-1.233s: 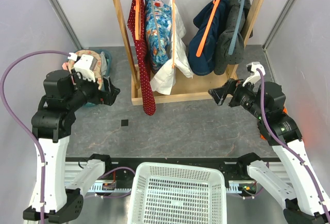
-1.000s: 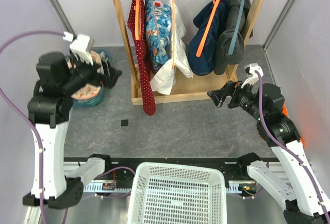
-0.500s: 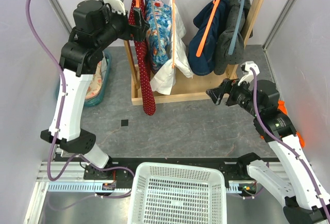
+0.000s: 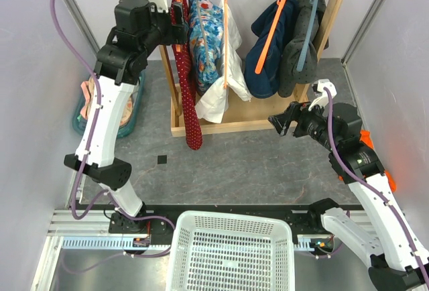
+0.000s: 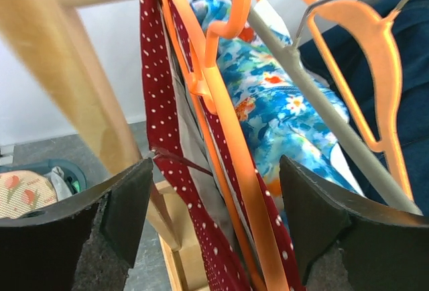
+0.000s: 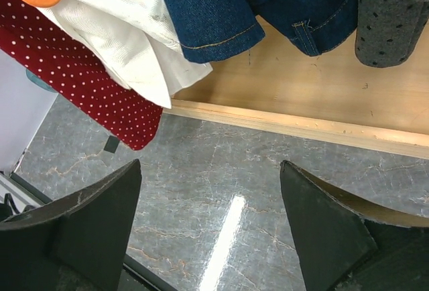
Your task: Remove the skirt from the hanger
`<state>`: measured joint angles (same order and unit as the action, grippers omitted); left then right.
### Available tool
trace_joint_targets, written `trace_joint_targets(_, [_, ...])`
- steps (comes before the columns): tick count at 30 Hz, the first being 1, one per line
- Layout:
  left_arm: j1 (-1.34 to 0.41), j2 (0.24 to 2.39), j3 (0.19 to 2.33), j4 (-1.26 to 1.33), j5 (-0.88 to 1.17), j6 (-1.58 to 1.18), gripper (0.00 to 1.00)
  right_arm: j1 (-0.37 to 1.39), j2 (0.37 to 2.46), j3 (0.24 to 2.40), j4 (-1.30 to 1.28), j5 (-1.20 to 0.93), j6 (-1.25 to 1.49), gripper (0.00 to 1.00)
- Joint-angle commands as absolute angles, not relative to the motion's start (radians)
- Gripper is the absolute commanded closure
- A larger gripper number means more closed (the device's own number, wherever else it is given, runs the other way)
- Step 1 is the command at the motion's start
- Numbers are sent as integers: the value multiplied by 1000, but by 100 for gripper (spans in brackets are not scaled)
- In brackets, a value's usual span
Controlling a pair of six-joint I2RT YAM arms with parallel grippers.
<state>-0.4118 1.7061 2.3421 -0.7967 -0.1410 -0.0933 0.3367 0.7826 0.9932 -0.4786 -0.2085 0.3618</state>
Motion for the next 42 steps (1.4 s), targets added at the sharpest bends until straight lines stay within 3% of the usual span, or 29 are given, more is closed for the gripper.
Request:
trace_joint_targets(1, [-414, 1743, 2356, -761, -161, -120, 27, 341, 782, 1022, -451, -201, 353, 11])
trace_joint_targets(7, [-414, 1764, 2371, -759, -175, -109, 71, 341, 778, 1014, -451, -199, 353, 15])
trace_joint_targets(12, [-413, 1767, 2405, -758, -183, -100, 97, 339, 775, 1000, -446, -204, 351, 19])
trace_joint_targets(21, [-414, 1714, 2513, -718, -202, -69, 98, 341, 762, 976, -434, -221, 353, 23])
trace_joint_targets(28, [-413, 1576, 2416, -722, -158, -57, 98, 342, 761, 977, -433, -232, 354, 25])
trace_joint_targets(31, [-413, 1456, 2292, -756, -98, -72, 98, 342, 767, 991, -431, -235, 359, 23])
trace_joint_targets(36, [-413, 1270, 2125, -830, -16, -57, 98, 345, 802, 1031, -408, -288, 385, 7])
trace_joint_targets(42, [-413, 1114, 2166, -1029, 388, 95, 95, 351, 845, 1052, -244, -415, 475, 2])
